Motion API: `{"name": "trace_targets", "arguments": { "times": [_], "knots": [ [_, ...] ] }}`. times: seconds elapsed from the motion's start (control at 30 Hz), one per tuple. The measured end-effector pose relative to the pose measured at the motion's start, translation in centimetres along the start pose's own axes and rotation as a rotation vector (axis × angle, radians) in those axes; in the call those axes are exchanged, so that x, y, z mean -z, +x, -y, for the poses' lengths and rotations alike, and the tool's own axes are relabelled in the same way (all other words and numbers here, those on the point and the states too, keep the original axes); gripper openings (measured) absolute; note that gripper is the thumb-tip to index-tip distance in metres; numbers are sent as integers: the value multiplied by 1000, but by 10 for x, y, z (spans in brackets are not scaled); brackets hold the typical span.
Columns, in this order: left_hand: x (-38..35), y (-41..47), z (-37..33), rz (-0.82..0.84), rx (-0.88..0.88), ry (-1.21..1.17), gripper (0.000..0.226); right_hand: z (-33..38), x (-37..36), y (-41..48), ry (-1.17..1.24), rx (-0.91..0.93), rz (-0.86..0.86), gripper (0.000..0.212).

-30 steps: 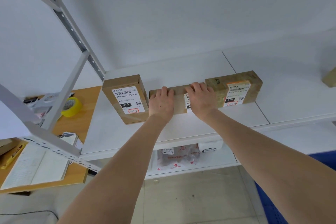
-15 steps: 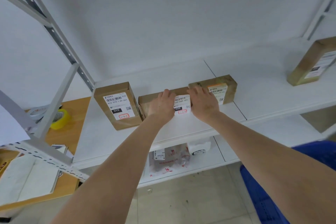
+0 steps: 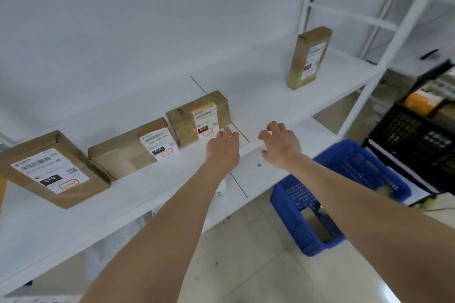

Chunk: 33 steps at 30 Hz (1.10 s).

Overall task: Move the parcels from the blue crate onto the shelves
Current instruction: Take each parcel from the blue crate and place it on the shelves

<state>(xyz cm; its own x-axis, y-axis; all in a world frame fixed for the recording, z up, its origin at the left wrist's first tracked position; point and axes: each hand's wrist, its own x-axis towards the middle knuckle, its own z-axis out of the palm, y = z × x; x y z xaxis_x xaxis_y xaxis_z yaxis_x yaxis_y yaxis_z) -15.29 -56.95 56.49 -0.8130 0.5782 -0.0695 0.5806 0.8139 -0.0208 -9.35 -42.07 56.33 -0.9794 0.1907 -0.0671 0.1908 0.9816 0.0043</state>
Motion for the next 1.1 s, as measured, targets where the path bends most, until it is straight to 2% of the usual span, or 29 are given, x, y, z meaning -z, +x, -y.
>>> {"name": "trace_targets", "arguments": {
  "times": [0.2,0.57,0.8,1.1],
  "knots": [
    [-31,26,-104,110,-47,-27,47,-100,-42,-26,29,-52,83,49],
    [-93,80,-315,263,-13,-188,47,-321,-108,-60,89,-111,225,50],
    [-146,146,-380,305,-10,-182,40,-392,-164,-22,76,-69,328,55],
    [-260,257,-453,498,61,-254,37,-495,-273,55,92,-69,520,69]
  ]
}}
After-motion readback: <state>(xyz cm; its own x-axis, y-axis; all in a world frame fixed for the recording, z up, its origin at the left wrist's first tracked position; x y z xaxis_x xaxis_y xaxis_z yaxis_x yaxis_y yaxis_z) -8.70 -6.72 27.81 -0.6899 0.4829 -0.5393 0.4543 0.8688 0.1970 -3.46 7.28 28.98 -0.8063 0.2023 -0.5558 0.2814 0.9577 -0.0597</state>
